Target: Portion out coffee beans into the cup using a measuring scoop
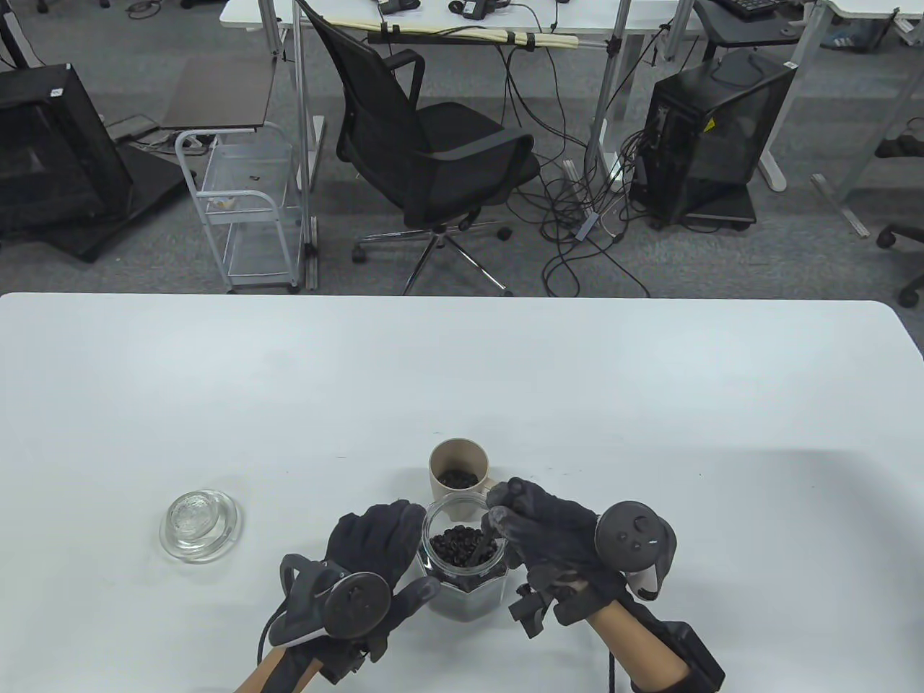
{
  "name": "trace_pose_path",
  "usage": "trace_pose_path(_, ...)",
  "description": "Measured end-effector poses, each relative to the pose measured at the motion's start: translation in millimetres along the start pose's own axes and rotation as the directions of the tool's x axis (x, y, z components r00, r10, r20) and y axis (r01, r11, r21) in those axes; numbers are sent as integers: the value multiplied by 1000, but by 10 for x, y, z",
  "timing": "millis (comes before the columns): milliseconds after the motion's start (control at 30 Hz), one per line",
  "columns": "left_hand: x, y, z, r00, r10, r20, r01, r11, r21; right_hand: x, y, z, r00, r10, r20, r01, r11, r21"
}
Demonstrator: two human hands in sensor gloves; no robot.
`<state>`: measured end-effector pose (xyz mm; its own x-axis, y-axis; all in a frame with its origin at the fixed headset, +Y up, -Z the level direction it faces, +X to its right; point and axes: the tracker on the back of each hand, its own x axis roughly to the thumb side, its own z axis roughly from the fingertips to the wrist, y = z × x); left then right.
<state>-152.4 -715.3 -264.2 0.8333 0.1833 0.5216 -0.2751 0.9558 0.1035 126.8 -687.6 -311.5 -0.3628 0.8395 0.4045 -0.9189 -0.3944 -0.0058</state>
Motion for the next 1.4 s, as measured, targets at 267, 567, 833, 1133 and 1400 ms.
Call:
trace_pose_path(267,1,0,-4,1000,-4,1,4,1000,2,-83,-72,47,984,-149,-98,133,979,-157)
trace_pose_path(567,3,-4,-8,1000,0,2,0,1000,0,-409,-161,18,883,-353,-308,298,931,-213)
trace_pose_path(833,7,-5,-6,1000,-3,3,3,1000,-1,-614,-147,34,796,-450,-405,369,891,-266)
trace_pose_path(1133,12,-6,-1,1000,-3,3,3,1000,-2,-666,-291,-7,766,-513,-388,390,850,-353)
trace_pose_path(1400,13,-7,2,1000,-2,2,2,1000,-4,-753,-385,-77,710,-649,-275,494,737,-461)
